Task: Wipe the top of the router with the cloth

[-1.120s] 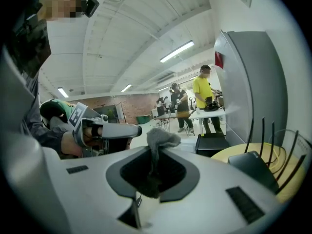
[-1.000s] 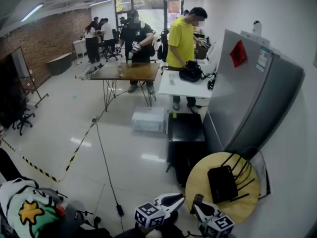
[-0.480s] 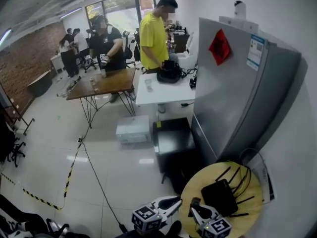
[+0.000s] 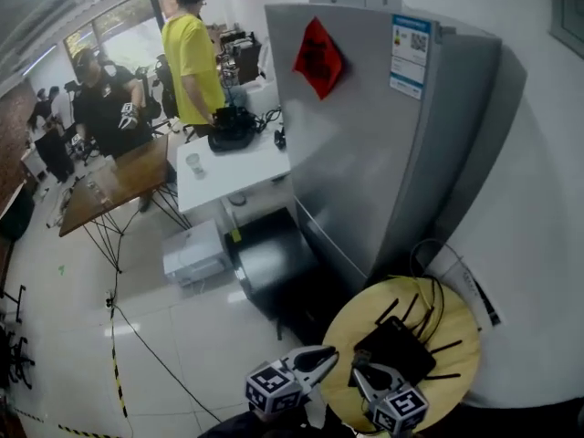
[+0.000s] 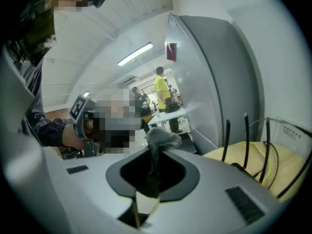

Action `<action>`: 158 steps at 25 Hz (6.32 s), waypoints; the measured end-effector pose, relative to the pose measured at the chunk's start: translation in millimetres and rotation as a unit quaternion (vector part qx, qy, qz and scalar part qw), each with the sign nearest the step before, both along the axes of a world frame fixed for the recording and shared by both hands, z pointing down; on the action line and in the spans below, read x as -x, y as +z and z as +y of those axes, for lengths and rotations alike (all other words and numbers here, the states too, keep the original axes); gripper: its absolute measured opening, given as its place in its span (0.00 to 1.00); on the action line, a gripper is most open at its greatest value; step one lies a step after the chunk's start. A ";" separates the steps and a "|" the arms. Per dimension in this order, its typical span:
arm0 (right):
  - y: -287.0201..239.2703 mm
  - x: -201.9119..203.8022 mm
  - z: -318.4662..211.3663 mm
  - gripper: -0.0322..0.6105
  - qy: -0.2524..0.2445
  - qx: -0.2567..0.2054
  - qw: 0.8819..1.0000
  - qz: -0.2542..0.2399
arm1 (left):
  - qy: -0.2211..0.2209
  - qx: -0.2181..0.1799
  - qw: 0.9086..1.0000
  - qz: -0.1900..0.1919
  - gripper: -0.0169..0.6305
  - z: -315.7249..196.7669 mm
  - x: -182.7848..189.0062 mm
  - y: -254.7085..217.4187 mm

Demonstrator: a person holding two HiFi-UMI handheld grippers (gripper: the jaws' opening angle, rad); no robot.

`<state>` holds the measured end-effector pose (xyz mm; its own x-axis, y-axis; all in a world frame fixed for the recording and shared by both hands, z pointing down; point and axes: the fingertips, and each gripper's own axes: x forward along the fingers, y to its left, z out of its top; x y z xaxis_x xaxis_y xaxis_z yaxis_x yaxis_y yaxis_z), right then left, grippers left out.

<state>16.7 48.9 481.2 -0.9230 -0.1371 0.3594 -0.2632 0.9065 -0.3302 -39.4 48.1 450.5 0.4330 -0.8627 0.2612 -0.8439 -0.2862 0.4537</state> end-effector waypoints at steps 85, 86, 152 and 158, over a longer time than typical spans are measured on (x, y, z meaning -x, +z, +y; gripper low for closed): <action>228.3 -70.4 -177.7 0.15 0.177 0.059 0.923 0.336 | 0.296 0.105 0.949 0.017 0.07 -132.9 -9.7 146.3; 227.2 -68.1 -173.4 0.15 0.171 0.062 0.924 0.336 | 0.297 0.104 0.949 0.016 0.07 -132.6 -10.2 146.5; 217.2 -97.0 -92.7 0.15 0.177 0.068 0.932 0.308 | 0.329 0.116 0.937 0.001 0.07 -117.7 -30.4 143.9; 221.1 -157.2 -154.7 0.15 0.260 0.039 0.897 0.354 | 0.333 0.117 0.936 -0.002 0.07 -120.5 -34.3 141.2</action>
